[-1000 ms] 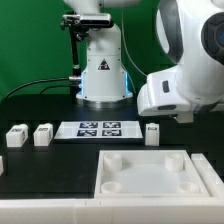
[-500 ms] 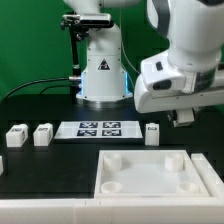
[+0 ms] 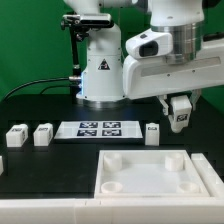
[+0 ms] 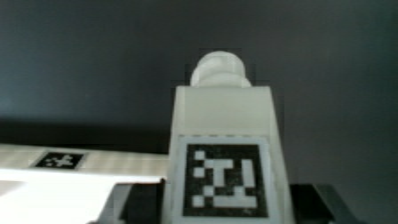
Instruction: Assemble one leg
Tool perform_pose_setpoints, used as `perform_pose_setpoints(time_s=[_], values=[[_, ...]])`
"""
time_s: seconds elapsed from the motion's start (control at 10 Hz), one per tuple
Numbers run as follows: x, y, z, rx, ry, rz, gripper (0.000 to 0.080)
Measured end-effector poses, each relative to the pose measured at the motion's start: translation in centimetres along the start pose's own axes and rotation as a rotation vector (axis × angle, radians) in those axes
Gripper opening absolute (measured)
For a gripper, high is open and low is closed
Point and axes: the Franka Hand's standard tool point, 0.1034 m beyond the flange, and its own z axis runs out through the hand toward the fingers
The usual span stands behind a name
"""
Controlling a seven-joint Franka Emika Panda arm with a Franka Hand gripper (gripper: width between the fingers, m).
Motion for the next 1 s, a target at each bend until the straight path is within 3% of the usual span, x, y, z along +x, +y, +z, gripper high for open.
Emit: perform_pose_setpoints(time_s=[0.2, 0.5, 0.6, 1.0], values=[[1.5, 1.0, -0.4, -0.006, 0.09, -0.052, 0.0292], [7.0, 1.6, -2.7, 0.008, 0.11, -0.118, 0.0292], [7.8, 1.6, -3.2, 0.009, 0.115, -0.129, 0.0292], [7.8, 1.8, -2.9, 0.0, 0.17, -0.127, 0.0292]])
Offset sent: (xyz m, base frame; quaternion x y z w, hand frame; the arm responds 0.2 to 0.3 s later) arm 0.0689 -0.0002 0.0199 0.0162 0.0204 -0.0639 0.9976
